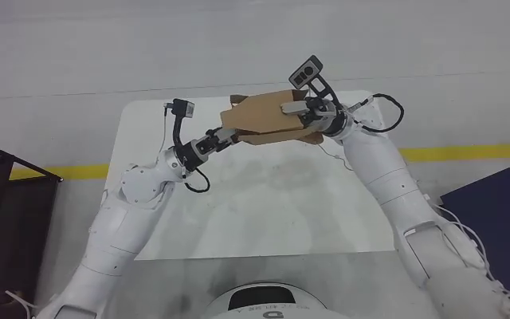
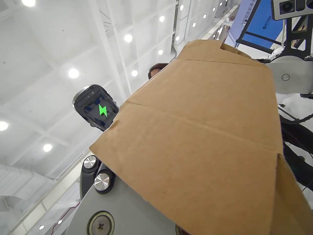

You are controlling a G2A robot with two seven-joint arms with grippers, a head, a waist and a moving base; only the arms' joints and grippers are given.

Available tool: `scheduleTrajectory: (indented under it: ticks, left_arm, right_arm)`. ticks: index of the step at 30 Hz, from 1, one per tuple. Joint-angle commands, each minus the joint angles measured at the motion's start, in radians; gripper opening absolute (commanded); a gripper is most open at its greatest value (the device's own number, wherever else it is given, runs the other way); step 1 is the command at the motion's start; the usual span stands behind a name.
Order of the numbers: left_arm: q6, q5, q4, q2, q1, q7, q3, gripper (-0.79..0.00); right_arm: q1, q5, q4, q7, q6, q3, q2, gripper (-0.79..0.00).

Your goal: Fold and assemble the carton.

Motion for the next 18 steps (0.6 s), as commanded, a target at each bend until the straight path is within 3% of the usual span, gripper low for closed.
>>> scheduleTrajectory:
  ticks: [1, 18]
  left_arm:
    - [0.001, 0.002, 0.004, -0.002, -0.008, -0.001, 0.006, 0.0]
    - [-0.009, 0.051, 0.026, -0.013, -0.045, -0.008, 0.027, 0.0]
  right_arm:
    - [0.005, 0.004, 0.008, 0.0, 0.0, -0.008, -0.003, -0.785]
    - [0.058, 0.068, 0.111, 0.0, 0.007, -0.044, -0.039, -0.785]
